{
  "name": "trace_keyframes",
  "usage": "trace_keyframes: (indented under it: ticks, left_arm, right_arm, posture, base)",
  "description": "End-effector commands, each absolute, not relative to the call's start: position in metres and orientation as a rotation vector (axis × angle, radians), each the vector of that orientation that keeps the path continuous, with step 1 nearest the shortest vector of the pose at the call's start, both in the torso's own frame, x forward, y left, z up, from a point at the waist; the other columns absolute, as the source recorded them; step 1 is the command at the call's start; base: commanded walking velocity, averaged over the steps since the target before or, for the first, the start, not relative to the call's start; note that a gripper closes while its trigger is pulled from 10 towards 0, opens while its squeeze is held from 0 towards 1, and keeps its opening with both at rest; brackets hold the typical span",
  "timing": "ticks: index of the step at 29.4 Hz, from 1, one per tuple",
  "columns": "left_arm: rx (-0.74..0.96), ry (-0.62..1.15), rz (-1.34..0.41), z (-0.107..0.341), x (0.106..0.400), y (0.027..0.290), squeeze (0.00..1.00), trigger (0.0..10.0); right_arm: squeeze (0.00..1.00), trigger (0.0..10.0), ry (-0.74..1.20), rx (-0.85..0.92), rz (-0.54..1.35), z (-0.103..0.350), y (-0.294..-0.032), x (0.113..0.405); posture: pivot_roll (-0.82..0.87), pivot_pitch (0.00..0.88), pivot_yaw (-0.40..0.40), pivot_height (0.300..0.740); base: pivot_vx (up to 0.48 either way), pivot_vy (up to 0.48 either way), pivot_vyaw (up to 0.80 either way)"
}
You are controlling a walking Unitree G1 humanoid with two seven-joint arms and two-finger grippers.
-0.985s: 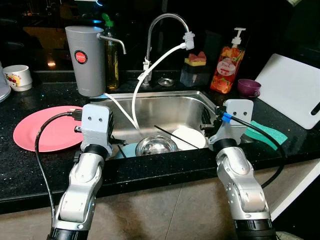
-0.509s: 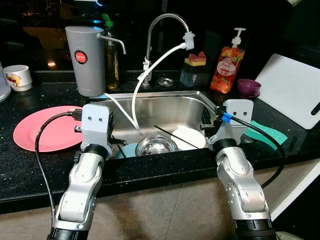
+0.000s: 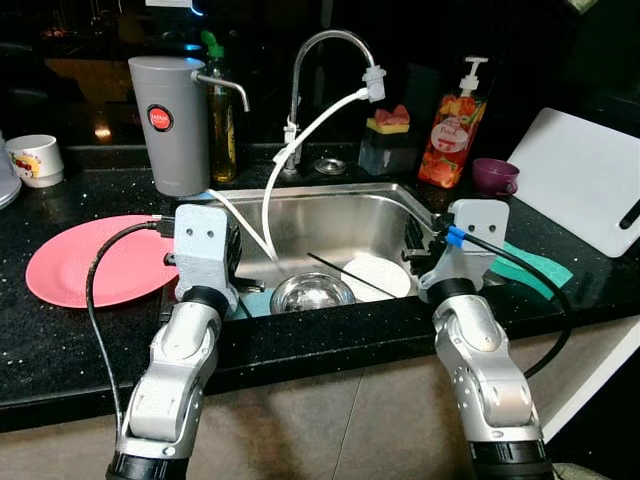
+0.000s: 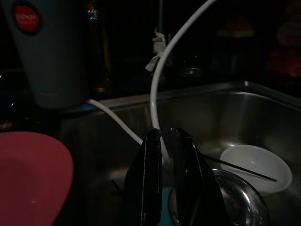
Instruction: Kitchen organization
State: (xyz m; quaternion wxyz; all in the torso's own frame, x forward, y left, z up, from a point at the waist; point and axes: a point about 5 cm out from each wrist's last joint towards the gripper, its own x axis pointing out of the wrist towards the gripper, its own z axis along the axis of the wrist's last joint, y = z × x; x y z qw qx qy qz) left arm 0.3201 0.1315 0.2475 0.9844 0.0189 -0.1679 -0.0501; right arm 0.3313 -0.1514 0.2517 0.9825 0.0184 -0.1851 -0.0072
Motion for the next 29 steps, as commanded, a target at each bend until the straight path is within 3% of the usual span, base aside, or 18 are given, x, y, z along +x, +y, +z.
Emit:
trace_keyframes:
  ticks: [1, 11, 29]
  left_arm:
    - [0.052, -0.351, -0.122, 0.25, 0.319, 0.129, 0.0, 10.0]
    - [0.134, -0.304, -0.09, 0.225, 0.307, 0.144, 0.0, 10.0]
    - [0.181, -0.263, -0.022, 0.214, 0.306, 0.164, 0.0, 10.0]
  right_arm:
    - [0.0, 10.0, -0.362, 0.049, -0.035, 0.249, -0.156, 0.329]
    - [0.0, 10.0, -0.268, 0.035, -0.025, 0.219, -0.161, 0.33]
    - [0.0, 10.0, -0.18, 0.043, -0.04, 0.19, -0.158, 0.323]
  posture:
    - [0.1, 0.06, -0.035, 0.74]
    - [0.11, 0.016, -0.037, 0.74]
    - [0.11, 0.041, -0.034, 0.74]
  base:
    - [0.0, 0.0, 0.0]
    - [0.0, 0.0, 0.0]
    - [0.0, 0.0, 0.0]
